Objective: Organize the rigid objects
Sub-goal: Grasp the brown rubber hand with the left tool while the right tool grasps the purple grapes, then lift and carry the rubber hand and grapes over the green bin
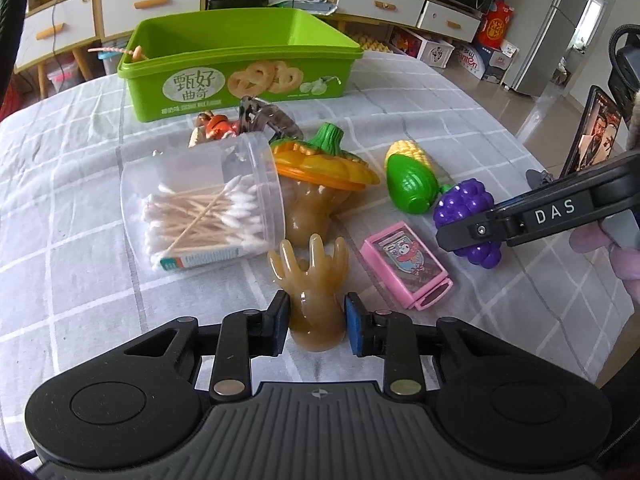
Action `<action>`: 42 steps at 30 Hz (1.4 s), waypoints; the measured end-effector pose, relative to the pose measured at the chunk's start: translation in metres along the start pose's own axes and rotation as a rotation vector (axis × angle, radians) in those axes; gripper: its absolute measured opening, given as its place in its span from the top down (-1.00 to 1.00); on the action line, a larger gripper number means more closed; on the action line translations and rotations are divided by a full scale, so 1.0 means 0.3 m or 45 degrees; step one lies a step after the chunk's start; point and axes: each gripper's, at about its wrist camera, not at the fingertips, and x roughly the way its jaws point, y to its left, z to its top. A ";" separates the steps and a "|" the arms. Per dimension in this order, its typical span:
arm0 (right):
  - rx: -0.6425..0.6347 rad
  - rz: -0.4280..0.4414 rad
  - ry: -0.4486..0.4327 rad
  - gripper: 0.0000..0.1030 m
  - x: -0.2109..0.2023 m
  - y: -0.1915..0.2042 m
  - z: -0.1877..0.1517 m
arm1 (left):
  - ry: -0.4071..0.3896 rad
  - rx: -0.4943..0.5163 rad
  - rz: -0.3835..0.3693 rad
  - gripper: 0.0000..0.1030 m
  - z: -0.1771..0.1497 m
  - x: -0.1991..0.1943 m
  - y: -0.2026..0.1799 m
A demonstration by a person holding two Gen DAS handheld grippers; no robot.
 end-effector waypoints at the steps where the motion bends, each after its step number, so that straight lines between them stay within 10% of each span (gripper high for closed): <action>1: 0.001 0.002 -0.006 0.47 -0.004 0.001 0.001 | -0.004 0.003 -0.002 0.35 0.001 -0.003 -0.003; 42: 0.116 0.111 -0.188 0.47 -0.103 0.037 0.192 | -0.206 -0.125 -0.082 0.35 0.182 -0.096 0.018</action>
